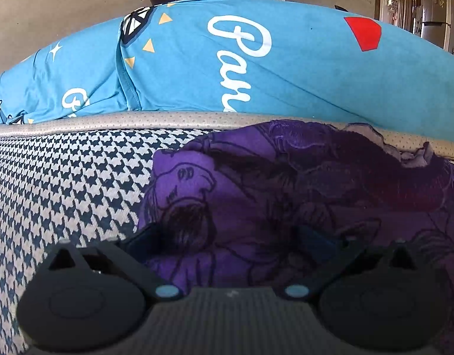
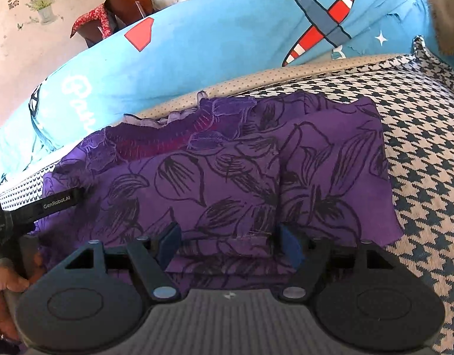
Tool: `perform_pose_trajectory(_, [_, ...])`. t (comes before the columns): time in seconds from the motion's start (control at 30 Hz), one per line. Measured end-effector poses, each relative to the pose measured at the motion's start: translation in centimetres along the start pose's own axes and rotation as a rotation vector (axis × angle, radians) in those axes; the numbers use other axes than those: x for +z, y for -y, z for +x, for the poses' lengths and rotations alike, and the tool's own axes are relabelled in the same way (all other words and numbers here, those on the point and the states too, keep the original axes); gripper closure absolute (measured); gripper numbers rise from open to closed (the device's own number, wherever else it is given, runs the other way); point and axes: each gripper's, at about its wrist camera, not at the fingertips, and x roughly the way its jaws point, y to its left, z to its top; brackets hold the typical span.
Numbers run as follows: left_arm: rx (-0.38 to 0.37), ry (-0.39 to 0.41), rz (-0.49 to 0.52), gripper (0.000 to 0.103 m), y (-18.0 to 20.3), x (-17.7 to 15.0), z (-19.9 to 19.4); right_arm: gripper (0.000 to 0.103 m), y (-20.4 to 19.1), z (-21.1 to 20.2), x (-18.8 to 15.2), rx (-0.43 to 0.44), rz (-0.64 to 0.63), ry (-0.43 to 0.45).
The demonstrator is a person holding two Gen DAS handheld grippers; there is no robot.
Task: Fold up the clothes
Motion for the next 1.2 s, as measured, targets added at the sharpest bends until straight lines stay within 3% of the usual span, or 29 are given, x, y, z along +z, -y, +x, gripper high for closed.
perform_pose_trajectory(0.43, [0.008,0.035,-0.001,0.000,0.0,-0.6,-0.6,0.006,-2.2,0.8,-0.9,-0.043,-0.160,0.002])
perform_pose_trajectory(0.77, [-0.024,-0.017,0.081,0.000,0.7,-1.2,-4.4,0.002,-3.5,1.1,-1.7,-0.074,-0.306,-0.017])
perform_pose_trajectory(1.2, [-0.070,-0.099,0.186,0.000,1.0,-3.8,-9.4,0.002,-0.7,-3.2,-1.0,0.029,-0.176,0.045])
